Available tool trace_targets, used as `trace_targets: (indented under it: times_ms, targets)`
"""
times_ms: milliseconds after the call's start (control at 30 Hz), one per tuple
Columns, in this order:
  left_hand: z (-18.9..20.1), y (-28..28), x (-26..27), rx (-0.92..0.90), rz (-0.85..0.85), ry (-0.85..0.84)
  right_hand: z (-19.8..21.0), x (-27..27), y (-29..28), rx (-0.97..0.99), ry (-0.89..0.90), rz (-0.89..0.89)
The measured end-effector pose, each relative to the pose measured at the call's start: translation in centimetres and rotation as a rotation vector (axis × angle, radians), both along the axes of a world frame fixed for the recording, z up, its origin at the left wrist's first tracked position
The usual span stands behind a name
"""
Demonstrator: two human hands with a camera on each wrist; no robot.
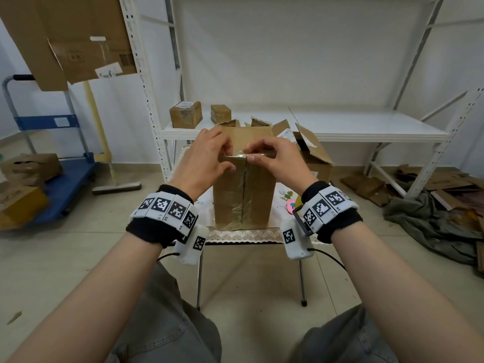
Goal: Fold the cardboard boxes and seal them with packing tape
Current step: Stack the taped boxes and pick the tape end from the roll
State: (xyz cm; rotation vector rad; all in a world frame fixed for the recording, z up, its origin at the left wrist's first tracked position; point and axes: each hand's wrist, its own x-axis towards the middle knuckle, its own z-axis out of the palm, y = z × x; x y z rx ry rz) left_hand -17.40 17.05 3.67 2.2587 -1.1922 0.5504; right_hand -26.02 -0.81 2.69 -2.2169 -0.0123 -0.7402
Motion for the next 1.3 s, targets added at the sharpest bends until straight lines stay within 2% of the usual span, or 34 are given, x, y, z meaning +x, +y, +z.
trace_targets:
  times_ms: [333, 500, 600, 767, 867, 933, 1100, 1300]
  targets:
    - [0.5, 0.1, -0.2, -0.005, 0.013, -0.021, -0.4, -0.8, -0.8, 0.078, -0.056, 0.022]
    - [1.2, -0.2, -0.2, 0.151, 0.097, -0.098, -0.3, -1.3, -1.3, 0.092, -0.106, 0.029]
    - [2.2, -1.1, -0.3, 0.223, 0.088, -0.141, -0.2, -1.6, -1.6, 0.128, -0.103, 0.058]
    - [3.1, -3.3, -0.7, 0.078, -0.122, 0.082, 0.0, -2.0, -2.0, 0.214, -0.101, 0.126]
    - [3.3, -4.0, -0.8, 0.004, -0.185, 0.142, 0.0, -2.3, -2.3, 0.241, -0.102, 0.145]
    - [3.3, -4.1, -0.8, 0.001, -0.207, 0.167, 0.0, -2.4, -2.4, 0.267, -0.108, 0.155]
    - [3.8, -4.2, -0.2, 0.136, -0.215, 0.201, 0.0, -2.2, -2.6, 0.288, -0.131, 0.152]
    - [3.1, -3.8, 0.8, 0.047, -0.212, 0.241, -0.1, -1.7, -2.7, 0.228, -0.141, 0.071]
